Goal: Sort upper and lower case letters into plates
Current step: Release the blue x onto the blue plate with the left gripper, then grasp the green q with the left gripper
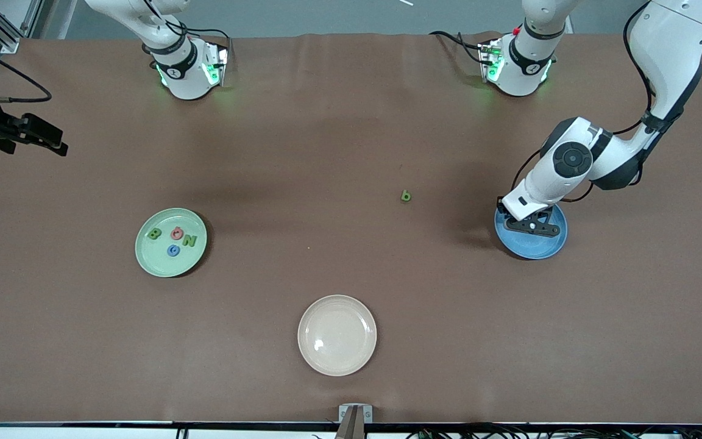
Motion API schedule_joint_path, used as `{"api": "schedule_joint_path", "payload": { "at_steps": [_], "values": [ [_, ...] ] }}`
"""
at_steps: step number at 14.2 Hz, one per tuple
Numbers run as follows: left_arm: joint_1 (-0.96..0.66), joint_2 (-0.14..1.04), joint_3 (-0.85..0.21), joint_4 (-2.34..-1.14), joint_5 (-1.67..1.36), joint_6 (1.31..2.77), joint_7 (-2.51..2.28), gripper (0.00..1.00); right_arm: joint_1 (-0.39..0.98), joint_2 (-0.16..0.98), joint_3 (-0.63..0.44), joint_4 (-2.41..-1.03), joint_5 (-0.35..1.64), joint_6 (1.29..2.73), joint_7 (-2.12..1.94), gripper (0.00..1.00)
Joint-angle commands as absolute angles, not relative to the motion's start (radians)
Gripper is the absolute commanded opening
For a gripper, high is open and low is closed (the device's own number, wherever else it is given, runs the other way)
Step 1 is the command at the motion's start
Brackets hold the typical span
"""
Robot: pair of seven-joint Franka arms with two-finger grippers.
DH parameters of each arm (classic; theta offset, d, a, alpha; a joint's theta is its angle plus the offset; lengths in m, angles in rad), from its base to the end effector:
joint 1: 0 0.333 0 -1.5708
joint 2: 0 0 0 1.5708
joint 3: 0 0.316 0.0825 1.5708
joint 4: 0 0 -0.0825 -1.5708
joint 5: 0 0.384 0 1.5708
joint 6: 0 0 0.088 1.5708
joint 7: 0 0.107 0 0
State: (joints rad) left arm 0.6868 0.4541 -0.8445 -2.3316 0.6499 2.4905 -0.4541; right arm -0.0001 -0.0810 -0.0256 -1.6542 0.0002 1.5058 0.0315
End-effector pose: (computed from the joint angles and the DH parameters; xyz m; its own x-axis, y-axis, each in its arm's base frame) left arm 0.4930 -0.1018 0.1990 0.9768 -0.2083 -0.0495 -0.2102 -0.9770 -0.0366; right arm 0.5213 -0.0139 0.6235 0.9961 -0.0569 -0.0674 -0.0570 -0.9984 -0.0002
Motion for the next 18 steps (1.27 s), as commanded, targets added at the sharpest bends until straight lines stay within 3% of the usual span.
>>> {"api": "schedule_joint_path", "payload": {
  "at_steps": [1,10,11,13,14,18],
  "values": [
    [0.693,0.456,-0.850,-2.330,0.673,2.503,-0.453,0.30,0.011,-0.126,-0.031,-1.710,-0.005,1.525,0.023,1.00],
    [0.693,0.483,-0.830,-2.324,0.675,2.503,-0.453,0.37,0.017,-0.126,-0.028,-1.713,0.003,1.563,-0.004,1.00],
    [0.693,0.480,-0.830,-2.324,0.675,2.500,-0.453,0.44,0.015,-0.126,-0.028,-1.713,0.005,1.562,-0.012,1.00],
    [0.693,0.465,-0.831,-2.318,0.675,2.494,-0.462,0.86,0.014,-0.126,-0.029,-1.713,0.005,1.554,-0.011,1.00],
    [0.693,0.451,-0.834,-2.318,0.675,2.491,-0.465,0.97,0.012,-0.127,-0.029,-1.713,0.006,1.551,-0.006,1.00],
    [0.693,0.406,-0.939,-2.278,0.632,2.384,-0.507,1.00,0.009,-0.132,-0.032,-1.715,0.020,1.540,-0.002,1.00]
  ]
}}
